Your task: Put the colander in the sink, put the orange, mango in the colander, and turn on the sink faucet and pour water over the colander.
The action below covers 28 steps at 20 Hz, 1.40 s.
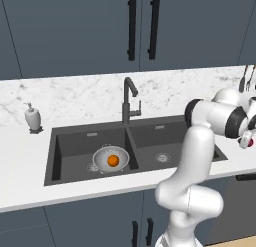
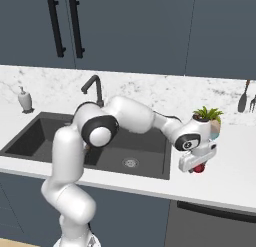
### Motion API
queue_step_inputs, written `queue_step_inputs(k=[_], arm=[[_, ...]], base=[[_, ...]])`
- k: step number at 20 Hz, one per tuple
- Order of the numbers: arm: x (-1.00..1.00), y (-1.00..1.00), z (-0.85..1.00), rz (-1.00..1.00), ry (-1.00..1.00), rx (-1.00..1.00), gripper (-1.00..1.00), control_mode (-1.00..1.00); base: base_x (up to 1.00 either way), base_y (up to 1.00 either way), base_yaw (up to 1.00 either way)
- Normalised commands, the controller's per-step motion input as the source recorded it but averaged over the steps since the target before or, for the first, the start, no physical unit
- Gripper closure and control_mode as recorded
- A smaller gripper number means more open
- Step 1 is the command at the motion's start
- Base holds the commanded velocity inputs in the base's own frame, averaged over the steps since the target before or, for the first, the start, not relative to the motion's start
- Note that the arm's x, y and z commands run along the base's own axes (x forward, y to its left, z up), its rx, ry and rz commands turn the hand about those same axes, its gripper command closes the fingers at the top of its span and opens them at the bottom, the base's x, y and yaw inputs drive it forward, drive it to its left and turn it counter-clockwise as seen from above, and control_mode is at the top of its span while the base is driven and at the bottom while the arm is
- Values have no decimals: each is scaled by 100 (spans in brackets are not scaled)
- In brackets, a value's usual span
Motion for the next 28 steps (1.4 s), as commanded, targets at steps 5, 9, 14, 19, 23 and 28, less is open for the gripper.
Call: queue_step_inputs(k=[5, 9, 14, 19, 23, 28], arm=[[0, 100, 50, -5, -16, 0, 100, -100], [0, 100, 30, -15, -16, -1, 100, -100], [-7, 100, 2, -27, -7, -1, 100, -100], [-1, 100, 5, -32, 0, 0, 100, -100], [0, 100, 29, -27, 0, 3, 100, -100], [0, 100, 22, -24, 0, 2, 100, -100]], base=[[0, 0, 0], [0, 0, 0], [0, 0, 0], [0, 0, 0], [0, 0, 0], [0, 0, 0]])
